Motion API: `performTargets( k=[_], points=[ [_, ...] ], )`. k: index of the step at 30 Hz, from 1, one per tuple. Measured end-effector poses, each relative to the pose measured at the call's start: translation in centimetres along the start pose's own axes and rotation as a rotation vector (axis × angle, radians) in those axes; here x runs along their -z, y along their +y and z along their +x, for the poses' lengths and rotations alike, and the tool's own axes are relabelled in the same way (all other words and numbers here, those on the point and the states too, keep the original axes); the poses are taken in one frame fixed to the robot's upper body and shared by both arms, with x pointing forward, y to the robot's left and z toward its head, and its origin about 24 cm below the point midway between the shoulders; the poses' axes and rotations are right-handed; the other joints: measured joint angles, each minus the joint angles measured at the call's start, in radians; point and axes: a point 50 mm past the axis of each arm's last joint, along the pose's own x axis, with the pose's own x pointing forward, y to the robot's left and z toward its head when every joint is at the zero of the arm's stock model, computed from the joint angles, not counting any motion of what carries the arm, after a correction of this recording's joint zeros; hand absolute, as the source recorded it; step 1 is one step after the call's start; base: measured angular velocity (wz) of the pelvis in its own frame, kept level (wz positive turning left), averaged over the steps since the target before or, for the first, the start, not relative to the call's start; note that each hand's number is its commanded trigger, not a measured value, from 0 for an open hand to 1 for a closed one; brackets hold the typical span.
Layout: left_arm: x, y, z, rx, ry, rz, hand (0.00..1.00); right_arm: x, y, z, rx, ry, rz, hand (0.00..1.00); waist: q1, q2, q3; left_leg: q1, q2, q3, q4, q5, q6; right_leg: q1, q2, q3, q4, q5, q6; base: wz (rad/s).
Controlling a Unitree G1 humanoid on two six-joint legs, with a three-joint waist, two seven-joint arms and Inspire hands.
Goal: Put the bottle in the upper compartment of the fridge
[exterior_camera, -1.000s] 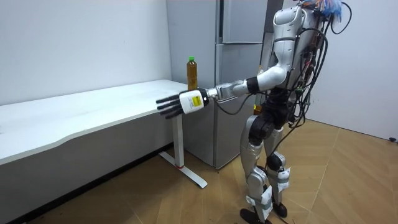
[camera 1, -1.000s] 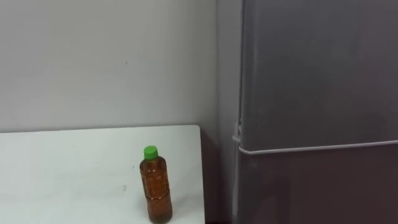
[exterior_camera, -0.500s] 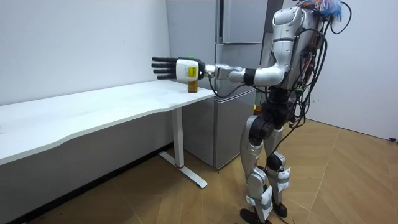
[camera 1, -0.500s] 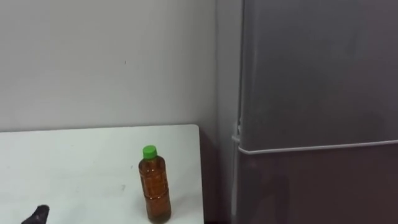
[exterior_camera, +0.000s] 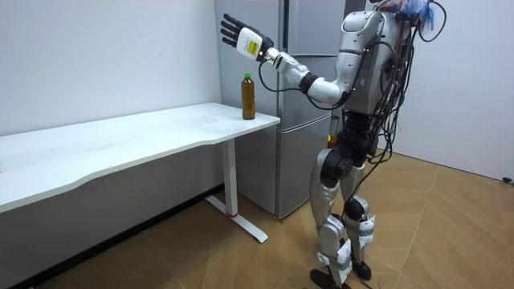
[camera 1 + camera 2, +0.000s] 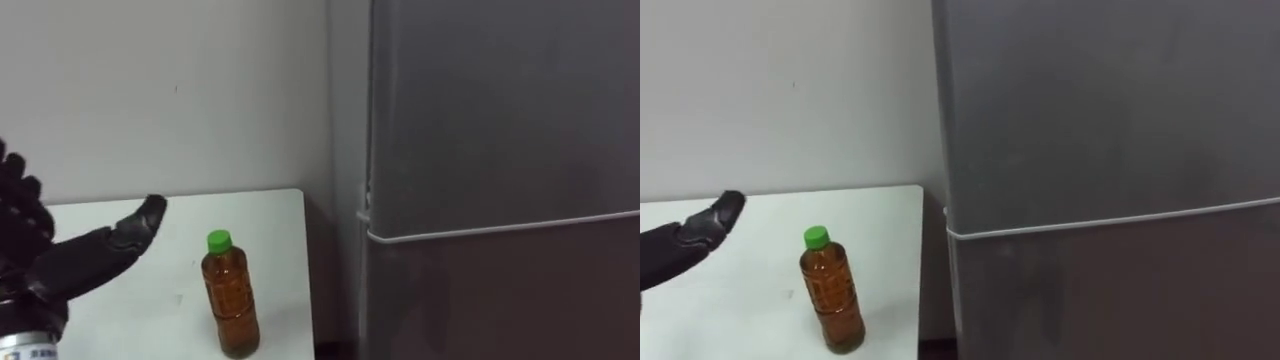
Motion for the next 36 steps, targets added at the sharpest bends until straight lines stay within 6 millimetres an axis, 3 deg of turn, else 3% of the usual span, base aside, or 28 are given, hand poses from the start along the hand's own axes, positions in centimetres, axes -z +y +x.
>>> performTargets(
  k=[8, 12, 20, 36],
  points=[
    [0.0, -3.5, 0.0, 0.281, 0.014, -0.026, 0.00, -0.7, 0.5, 0.3, -0.034, 0.004, -0.022, 0.00, -0.038, 0.010, -0.0075, -0.002, -0.001, -0.001, 0.001, 0.000, 0.000, -0.002, -0.005, 0.002, -0.001, 0.002, 0.000, 0.00],
    [-1.4, -4.9, 0.3, 0.378, -0.049, -0.050, 0.00, -0.8, 0.6, 0.4, -0.061, 0.007, -0.025, 0.00, -0.048, 0.017, -0.0127, 0.000, 0.000, 0.001, 0.002, 0.000, 0.000, -0.010, -0.005, 0.007, 0.000, 0.002, 0.000, -0.01],
    [-1.5, -8.3, -0.3, 0.626, -0.033, -0.084, 0.00, -1.2, 0.9, 0.6, -0.072, 0.021, -0.063, 0.00, -0.051, 0.018, -0.0116, -0.008, 0.001, 0.001, 0.002, 0.000, 0.001, -0.013, -0.006, 0.011, 0.013, 0.002, 0.000, 0.00],
    [-1.6, -9.6, -0.9, 0.780, -0.011, -0.091, 0.00, -1.6, 1.3, 0.7, -0.074, 0.029, -0.086, 0.00, -0.054, 0.007, -0.0114, -0.026, -0.001, 0.012, 0.020, 0.002, 0.002, -0.029, -0.007, 0.016, -0.003, 0.002, 0.000, 0.00]
  ],
)
